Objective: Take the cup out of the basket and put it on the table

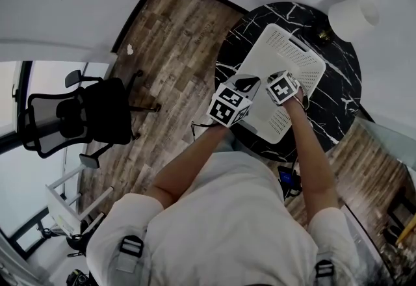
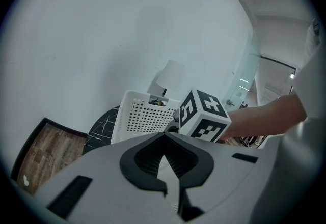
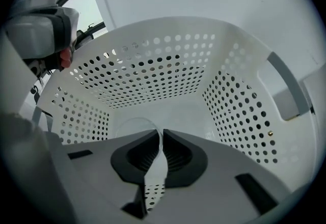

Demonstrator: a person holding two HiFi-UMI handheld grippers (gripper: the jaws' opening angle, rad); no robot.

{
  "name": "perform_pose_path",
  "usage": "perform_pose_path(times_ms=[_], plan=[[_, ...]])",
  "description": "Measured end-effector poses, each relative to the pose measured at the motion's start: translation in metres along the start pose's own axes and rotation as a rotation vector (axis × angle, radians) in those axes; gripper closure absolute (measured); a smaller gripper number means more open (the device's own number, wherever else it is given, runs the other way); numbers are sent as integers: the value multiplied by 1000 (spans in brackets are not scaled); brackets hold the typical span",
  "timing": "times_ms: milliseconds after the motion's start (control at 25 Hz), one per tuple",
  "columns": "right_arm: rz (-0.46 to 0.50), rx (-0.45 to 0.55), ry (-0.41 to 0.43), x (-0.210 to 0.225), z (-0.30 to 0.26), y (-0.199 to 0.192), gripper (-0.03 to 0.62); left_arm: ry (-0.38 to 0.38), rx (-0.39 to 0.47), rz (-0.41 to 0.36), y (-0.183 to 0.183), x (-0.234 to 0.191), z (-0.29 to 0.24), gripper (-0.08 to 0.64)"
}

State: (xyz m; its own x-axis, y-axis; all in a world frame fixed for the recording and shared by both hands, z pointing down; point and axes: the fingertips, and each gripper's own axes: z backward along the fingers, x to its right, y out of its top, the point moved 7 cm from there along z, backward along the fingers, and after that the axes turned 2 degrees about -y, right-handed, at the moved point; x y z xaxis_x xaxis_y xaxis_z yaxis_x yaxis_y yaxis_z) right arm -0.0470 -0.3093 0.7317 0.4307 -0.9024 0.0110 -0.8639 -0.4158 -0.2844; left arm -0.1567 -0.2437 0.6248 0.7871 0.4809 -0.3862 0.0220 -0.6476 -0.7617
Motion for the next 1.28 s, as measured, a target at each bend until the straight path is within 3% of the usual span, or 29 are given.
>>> perform_pose_path(times_ms=[400, 920, 1280], plan=[[-41, 79, -6, 0, 55, 0, 566, -13, 10, -18, 6, 8, 5, 555], [-40, 300, -113, -16, 169, -6, 566, -54, 69, -95, 32, 45, 27, 555], [-45, 399, -179, -38, 244, -26, 566, -85, 129, -188, 58, 84, 51, 555]])
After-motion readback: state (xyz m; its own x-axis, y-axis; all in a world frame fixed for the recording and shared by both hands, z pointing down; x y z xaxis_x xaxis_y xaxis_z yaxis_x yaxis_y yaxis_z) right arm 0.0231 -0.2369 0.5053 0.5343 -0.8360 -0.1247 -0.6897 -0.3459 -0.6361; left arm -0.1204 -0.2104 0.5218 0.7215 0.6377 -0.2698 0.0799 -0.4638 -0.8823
